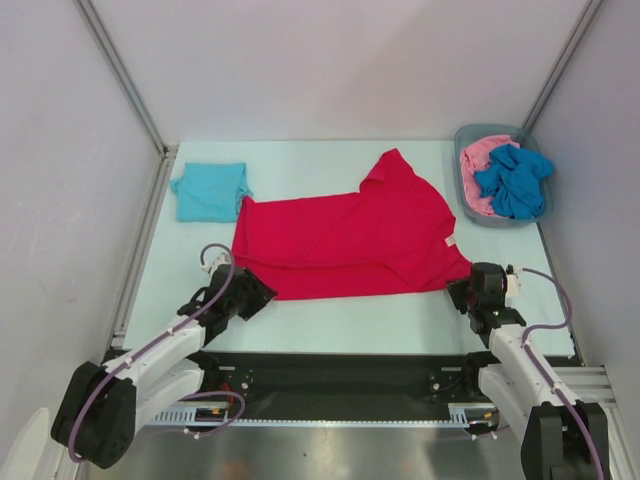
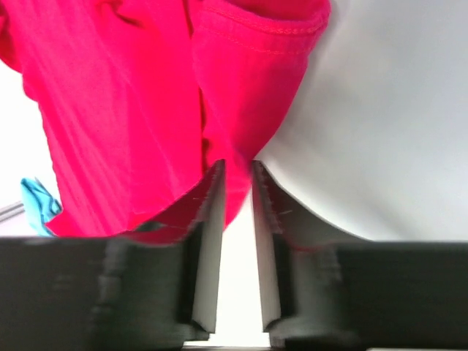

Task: Fold and stack the t-shirts
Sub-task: Fold the tshirt

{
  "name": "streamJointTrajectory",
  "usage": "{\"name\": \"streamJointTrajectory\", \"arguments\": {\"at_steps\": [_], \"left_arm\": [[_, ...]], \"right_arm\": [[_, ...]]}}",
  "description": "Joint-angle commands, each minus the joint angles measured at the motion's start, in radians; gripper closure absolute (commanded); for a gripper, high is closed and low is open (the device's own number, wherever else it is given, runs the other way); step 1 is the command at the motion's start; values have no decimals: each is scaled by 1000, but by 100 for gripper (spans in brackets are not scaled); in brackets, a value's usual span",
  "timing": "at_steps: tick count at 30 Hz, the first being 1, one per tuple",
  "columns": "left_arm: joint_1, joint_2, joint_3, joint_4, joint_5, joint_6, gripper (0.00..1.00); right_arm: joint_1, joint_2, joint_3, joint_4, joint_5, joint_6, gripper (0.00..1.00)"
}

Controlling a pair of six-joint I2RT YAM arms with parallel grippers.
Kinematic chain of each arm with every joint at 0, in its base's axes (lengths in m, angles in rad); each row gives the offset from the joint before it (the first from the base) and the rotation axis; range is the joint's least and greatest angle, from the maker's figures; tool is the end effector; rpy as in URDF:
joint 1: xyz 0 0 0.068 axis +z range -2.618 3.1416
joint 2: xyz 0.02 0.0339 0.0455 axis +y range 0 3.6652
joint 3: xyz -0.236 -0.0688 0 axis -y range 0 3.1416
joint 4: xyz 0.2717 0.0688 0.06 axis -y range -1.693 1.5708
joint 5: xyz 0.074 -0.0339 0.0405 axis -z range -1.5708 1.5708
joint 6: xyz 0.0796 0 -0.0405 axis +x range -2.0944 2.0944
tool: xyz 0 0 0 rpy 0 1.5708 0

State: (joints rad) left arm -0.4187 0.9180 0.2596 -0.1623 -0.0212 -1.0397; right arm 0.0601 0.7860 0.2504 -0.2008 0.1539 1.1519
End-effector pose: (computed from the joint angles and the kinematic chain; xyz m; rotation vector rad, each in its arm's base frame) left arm 0.2135 -0.0932 0.0698 -0.7723 2.3726 -0.6347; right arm 0.2309 0.0017 0.0909 1.2812 1.9553 0.4417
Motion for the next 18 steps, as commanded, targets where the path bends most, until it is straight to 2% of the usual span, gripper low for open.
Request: {"name": "streamJointTrajectory", "arguments": {"at_steps": [1, 6, 10, 11, 14, 16, 18], "left_arm": [[-5, 9, -8, -5, -8, 1, 43], [-8, -11, 16, -8, -23, 3, 37], [-11, 28, 90, 29, -22, 6, 33], [-14, 48, 136, 56, -17, 16, 32], [-18, 139, 272, 73, -5, 55, 16], [-20, 204, 343, 92, 4, 78, 12], [-19, 245, 441, 110, -3, 102, 7]], "right_arm": [[4, 9, 12, -17, 30, -1, 72], [4, -4, 39, -9, 33, -37, 68], [4, 41, 133, 70, -8, -99, 67], [3, 82, 159, 104, -19, -124, 67], [4, 204, 300, 121, -63, -161, 67], [4, 281, 383, 130, -105, -199, 67], [4, 408, 536, 120, -143, -245, 66]]}}
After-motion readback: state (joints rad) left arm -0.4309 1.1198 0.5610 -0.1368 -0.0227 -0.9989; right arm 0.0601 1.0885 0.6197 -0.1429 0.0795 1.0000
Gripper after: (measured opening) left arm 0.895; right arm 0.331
